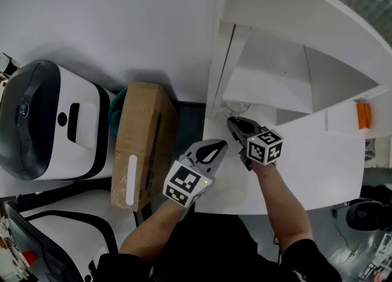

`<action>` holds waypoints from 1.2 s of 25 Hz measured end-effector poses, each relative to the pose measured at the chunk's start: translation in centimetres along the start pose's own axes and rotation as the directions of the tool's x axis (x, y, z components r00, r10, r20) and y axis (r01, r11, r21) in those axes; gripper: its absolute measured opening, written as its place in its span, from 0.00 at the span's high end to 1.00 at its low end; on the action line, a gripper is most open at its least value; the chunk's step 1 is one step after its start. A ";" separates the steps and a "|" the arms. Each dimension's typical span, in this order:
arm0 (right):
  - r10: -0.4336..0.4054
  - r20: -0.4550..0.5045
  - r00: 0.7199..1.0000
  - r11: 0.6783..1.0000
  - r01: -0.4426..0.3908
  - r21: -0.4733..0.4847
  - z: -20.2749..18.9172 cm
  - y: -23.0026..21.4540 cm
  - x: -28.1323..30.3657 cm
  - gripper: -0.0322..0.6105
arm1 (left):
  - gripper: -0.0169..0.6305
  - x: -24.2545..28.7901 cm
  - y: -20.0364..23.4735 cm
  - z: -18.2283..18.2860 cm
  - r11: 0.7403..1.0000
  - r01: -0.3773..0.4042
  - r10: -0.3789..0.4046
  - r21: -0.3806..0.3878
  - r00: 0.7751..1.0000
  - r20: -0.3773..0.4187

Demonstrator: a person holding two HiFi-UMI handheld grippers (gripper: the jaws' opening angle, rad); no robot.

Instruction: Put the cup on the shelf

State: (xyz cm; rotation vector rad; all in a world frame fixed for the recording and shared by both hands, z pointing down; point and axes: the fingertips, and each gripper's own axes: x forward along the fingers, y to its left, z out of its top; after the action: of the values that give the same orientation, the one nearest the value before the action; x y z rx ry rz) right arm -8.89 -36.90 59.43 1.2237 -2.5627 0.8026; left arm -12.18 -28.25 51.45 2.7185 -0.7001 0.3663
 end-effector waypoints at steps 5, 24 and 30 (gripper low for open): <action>-0.057 -0.071 0.996 0.993 0.064 0.101 -1.1 -1.5 0.9 0.90 | 0.95 -0.8 -0.3 0.3 0.999 -0.018 0.018 -0.033 1.000 -0.010; -0.304 -0.103 0.947 0.952 0.306 0.005 -1.7 -5.6 -3.6 0.89 | 0.95 -0.9 -1.1 -0.6 0.996 -0.004 -0.002 -0.093 0.998 -0.064; -0.276 -0.130 0.952 0.961 0.269 -0.071 -1.0 -5.6 -2.1 0.89 | 0.95 -1.1 -0.7 -0.5 0.992 -0.023 0.016 -0.124 0.998 -0.061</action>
State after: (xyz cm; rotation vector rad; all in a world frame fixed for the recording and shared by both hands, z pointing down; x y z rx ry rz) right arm -3.34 -37.80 61.63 1.4115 -2.2261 0.7273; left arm -12.81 -27.00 51.38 2.5741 -0.7092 0.3932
